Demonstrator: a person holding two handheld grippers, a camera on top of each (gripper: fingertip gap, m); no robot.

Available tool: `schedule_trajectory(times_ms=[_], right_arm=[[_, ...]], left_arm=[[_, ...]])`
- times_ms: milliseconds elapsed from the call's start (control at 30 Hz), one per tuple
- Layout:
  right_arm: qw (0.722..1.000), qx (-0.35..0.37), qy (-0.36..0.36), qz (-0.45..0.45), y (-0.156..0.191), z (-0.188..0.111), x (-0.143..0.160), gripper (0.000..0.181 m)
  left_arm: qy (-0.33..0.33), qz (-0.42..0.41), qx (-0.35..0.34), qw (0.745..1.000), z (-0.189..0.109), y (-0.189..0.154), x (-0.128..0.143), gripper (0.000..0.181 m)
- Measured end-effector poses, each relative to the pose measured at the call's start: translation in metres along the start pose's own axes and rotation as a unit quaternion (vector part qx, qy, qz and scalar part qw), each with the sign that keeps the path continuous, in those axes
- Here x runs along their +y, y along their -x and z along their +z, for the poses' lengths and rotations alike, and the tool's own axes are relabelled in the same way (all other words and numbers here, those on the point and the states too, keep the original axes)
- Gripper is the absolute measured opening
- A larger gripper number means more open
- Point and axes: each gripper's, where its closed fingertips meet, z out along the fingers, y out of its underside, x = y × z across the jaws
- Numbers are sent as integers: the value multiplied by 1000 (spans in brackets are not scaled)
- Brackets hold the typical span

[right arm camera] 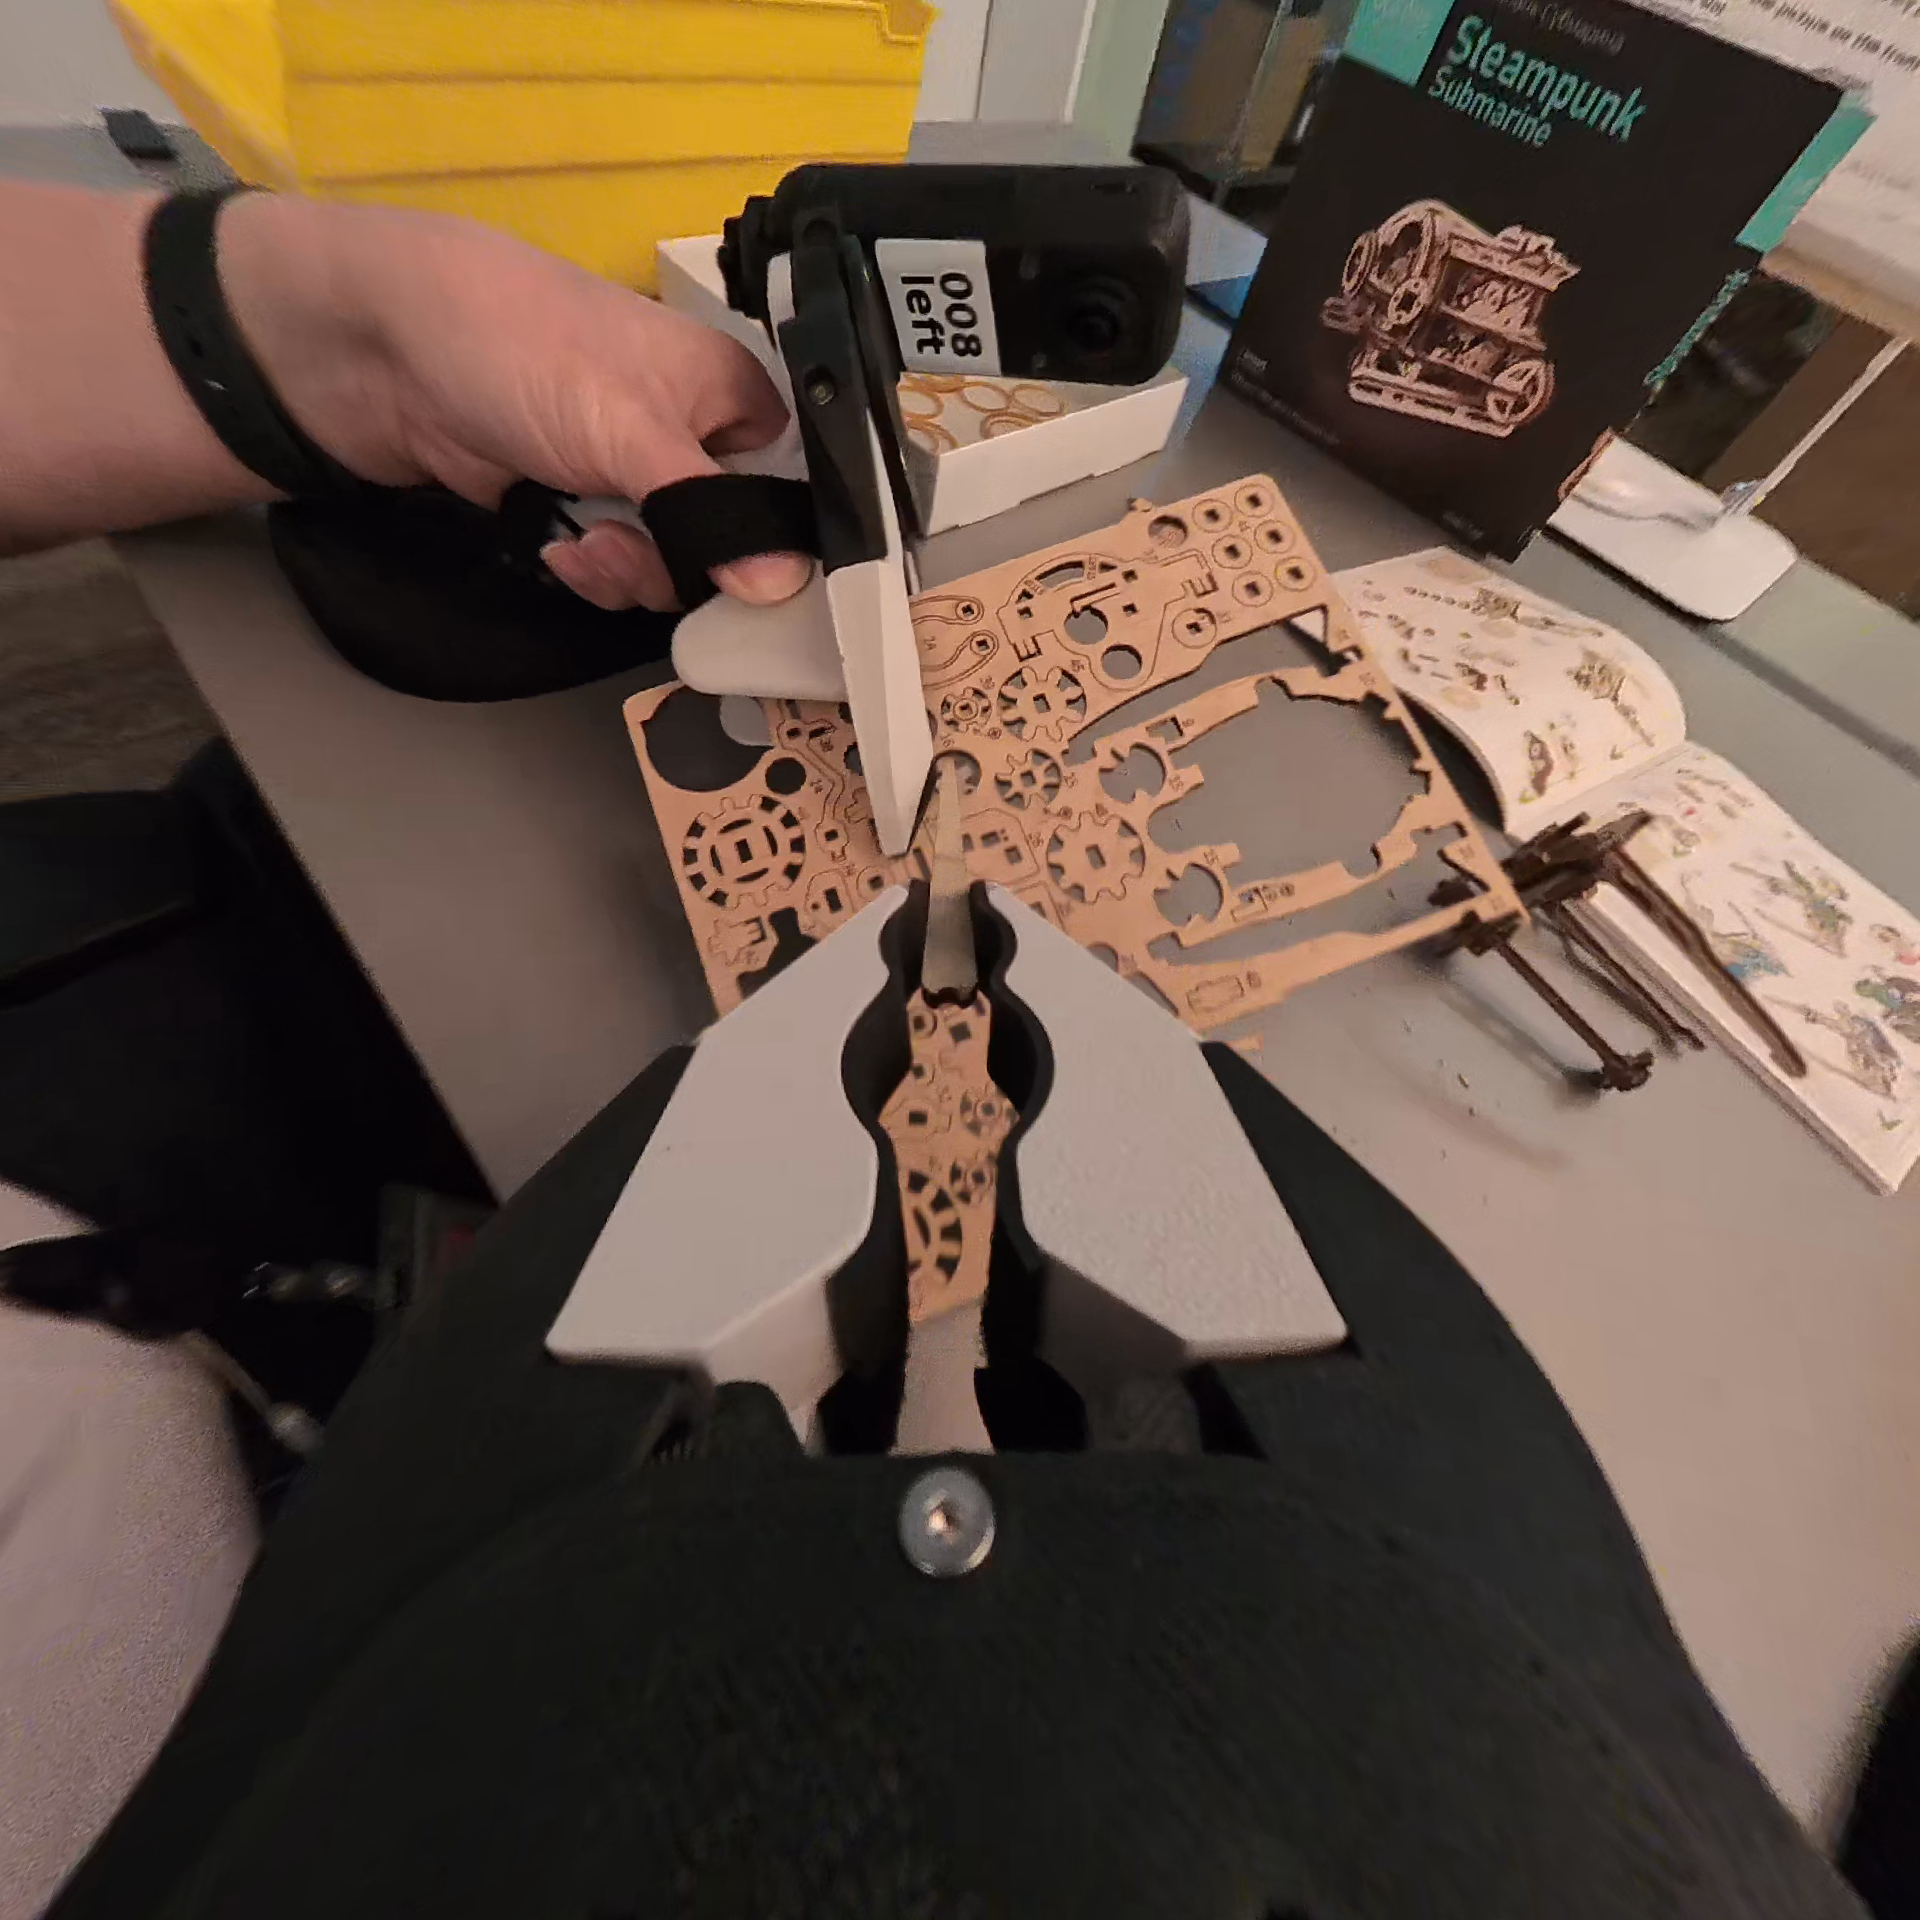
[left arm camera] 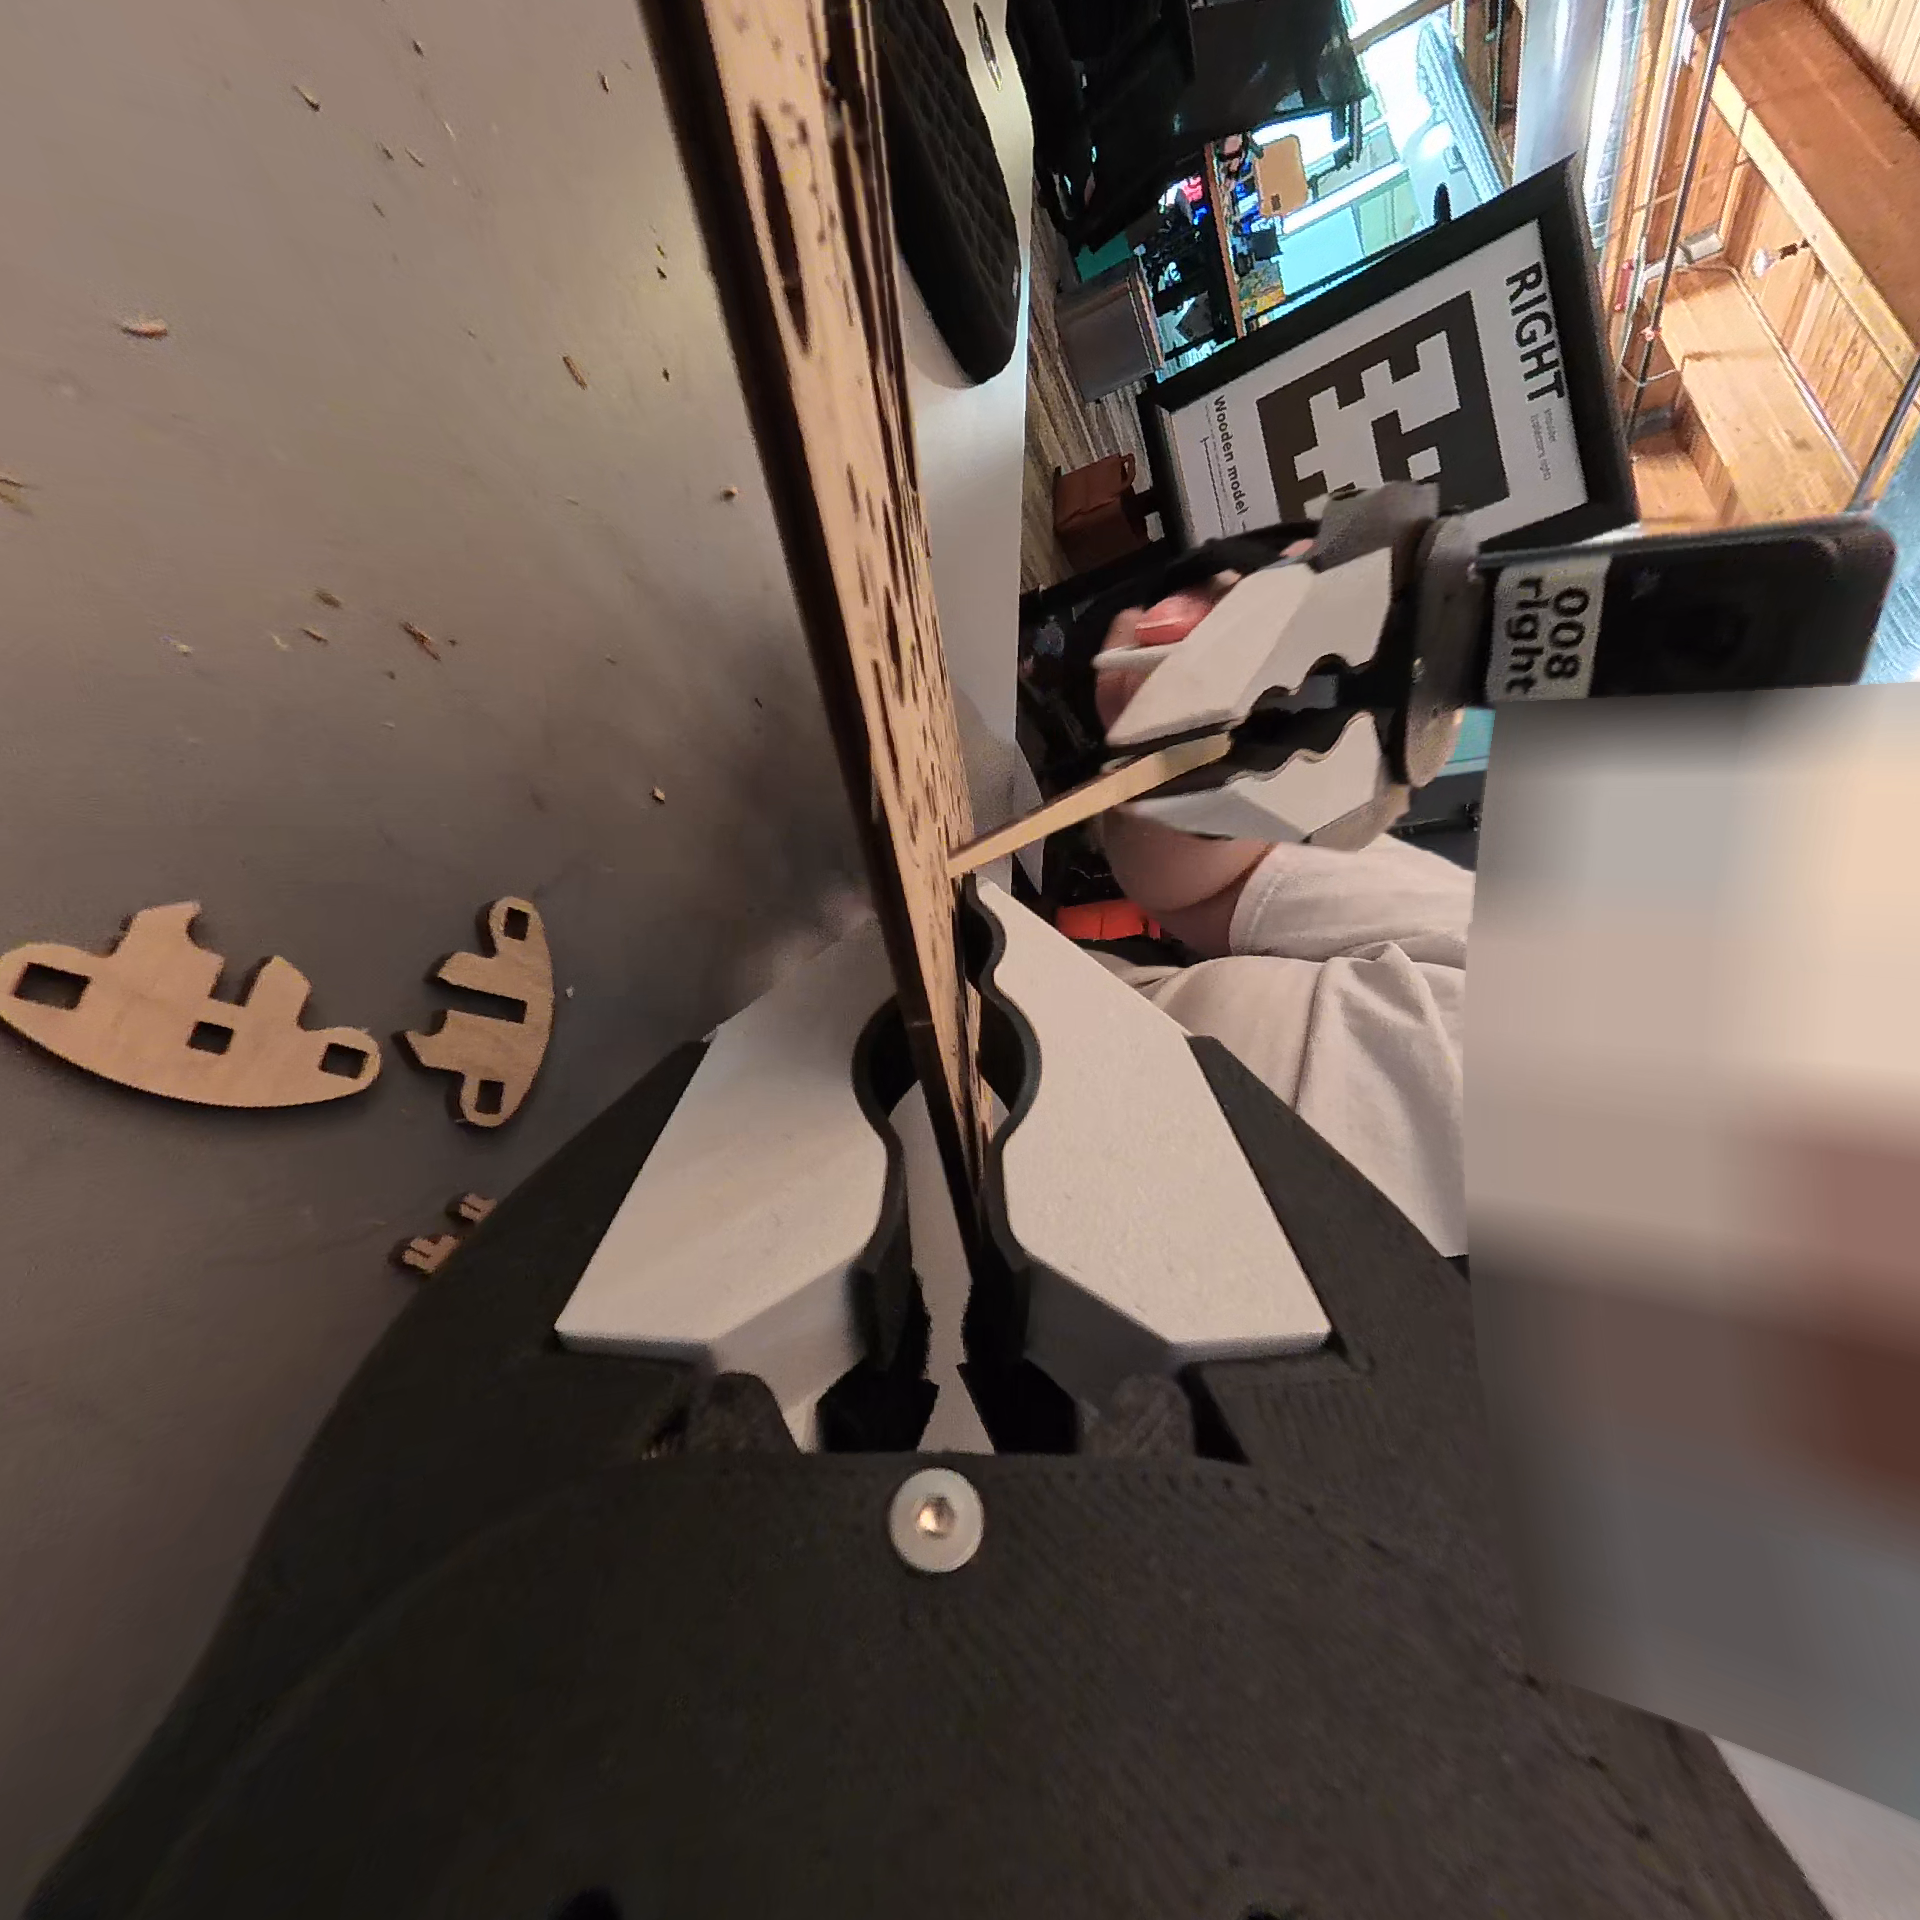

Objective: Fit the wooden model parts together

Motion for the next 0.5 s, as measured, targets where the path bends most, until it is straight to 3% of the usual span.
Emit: schedule_trajectory(times_ms=[33, 267, 500], right_arm=[[1000, -10, 6, 8, 0, -8, -1, 6], [995, -22, 95, 1, -1, -48, 6, 6], [980, -10, 193, -56, -3, -53, 25, 6]], left_arm=[[-2, 1, -1, 1000, 0, 0, -1, 1], [-19, 5, -12, 1000, -4, 4, -6, 1], [-21, 3, -12, 1000, -5, 5, -7, 1]])
